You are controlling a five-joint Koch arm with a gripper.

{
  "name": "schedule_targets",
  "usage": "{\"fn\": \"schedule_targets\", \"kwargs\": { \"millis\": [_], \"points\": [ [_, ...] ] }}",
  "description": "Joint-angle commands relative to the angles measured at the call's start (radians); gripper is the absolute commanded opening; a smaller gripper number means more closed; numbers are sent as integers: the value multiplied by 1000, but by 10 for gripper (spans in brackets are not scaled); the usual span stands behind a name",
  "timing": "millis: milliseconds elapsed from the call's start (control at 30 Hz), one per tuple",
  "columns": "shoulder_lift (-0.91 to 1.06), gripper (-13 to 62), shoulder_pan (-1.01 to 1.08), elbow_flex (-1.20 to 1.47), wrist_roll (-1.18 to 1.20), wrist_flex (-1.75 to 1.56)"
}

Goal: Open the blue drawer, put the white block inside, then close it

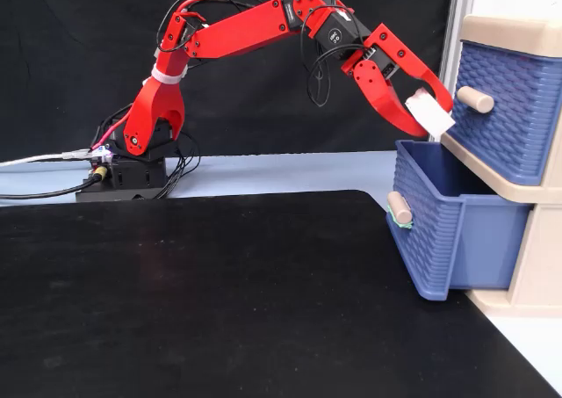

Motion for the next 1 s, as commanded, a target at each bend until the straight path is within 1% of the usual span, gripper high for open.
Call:
{"fn": "schedule_targets", "kwargs": {
  "millis": [0, 167, 233, 300, 400, 467, 567, 733, 967],
  "points": [
    [35, 331, 12, -48, -28, -54],
    [94, 334, 18, -40, -44, -11],
    [132, 334, 35, -37, -54, 55],
    [179, 334, 87, -35, -132, 196],
    [181, 333, 144, -35, -353, 410],
    [133, 334, 147, -35, -463, 479],
    [9, 334, 141, -43, -538, 485],
    [-146, 334, 101, -58, -534, 479],
    [-236, 334, 26, -199, -486, 396]
  ]
}}
